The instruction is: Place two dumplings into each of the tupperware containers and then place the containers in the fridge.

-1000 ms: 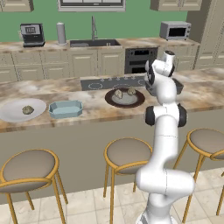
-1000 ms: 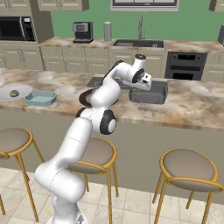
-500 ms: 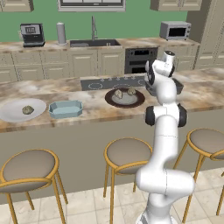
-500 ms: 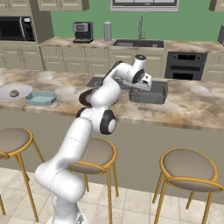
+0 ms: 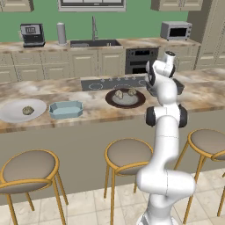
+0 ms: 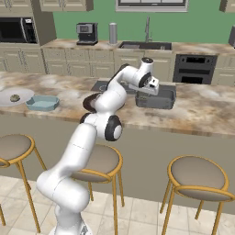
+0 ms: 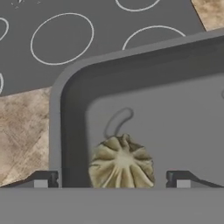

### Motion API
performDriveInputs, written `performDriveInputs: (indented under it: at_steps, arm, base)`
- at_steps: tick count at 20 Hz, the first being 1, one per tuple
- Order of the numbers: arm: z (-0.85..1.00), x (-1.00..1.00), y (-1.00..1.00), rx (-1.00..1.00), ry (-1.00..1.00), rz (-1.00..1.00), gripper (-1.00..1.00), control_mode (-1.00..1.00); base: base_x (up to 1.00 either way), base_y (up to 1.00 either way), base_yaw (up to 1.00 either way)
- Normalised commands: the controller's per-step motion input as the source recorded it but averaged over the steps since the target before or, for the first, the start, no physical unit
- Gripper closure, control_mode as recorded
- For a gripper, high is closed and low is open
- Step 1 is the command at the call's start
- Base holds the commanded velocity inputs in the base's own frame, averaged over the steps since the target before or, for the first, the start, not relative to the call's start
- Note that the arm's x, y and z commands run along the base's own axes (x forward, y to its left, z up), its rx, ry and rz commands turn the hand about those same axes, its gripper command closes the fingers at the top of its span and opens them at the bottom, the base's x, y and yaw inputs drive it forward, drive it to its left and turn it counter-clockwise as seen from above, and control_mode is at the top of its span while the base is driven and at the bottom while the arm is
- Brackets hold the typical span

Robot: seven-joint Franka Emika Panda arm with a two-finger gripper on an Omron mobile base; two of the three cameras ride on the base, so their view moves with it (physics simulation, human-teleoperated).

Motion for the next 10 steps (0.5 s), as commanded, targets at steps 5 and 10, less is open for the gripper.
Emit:
performDriveInputs:
  at_steps: [5, 10]
  arm:
    - [-0.01, -0.88, 0.50, -0.08, -0.09, 0.00, -1.00, -1.00]
    - [-0.01, -1.00, 0.55, -0.11, -0.09, 0.00, -1.00, -1.00]
  base:
    - [0.00, 0.00, 0.00]
    - [0.00, 0.00, 0.00]
